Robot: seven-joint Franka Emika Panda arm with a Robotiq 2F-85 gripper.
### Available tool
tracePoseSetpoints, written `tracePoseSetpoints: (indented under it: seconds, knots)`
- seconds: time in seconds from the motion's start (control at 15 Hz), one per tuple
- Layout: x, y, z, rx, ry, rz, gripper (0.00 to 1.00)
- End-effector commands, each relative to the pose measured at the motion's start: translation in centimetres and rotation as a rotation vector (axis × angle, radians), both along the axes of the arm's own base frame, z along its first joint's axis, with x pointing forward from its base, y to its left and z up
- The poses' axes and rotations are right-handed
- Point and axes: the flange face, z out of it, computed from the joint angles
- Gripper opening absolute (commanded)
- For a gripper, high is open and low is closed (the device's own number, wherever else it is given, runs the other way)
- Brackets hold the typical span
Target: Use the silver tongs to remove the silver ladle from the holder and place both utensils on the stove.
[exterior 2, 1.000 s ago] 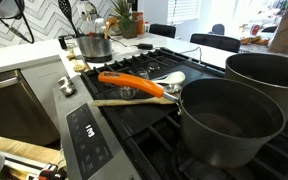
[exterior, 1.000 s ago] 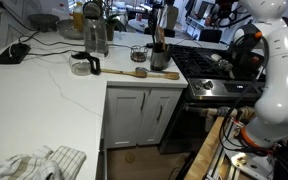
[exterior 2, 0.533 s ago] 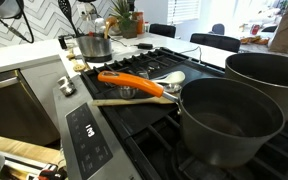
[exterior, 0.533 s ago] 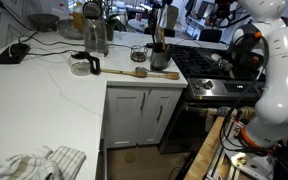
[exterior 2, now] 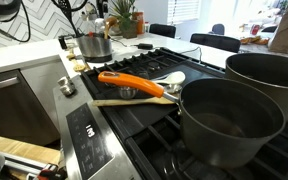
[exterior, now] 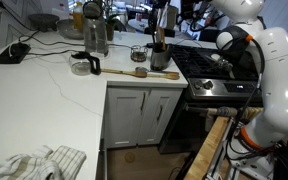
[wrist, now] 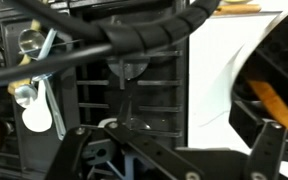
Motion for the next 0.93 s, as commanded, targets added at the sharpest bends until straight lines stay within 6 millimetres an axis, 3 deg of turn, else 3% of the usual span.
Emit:
tracePoseSetpoints:
  seconds: [0.0,0.2,0.4,0.47,0.6,0.87]
  knots:
    - [2.3,8.5,0.1,0.006,0.025,0.2,1.0]
    - [2.8,15.4,1.8,0.002,0.024,0.373,1.0]
    - [2.1,20.4,4.5,-0.029,0.019,0.542,1.0]
    - [3.0,19.1,2.6,-0.018,0.009,0.457,1.0]
    - [2.7,20.5,3.5,-0.027,-0.002,0.478,1.0]
    - [3.0,19.4,2.8,-0.024,0.011,0.46,1.0]
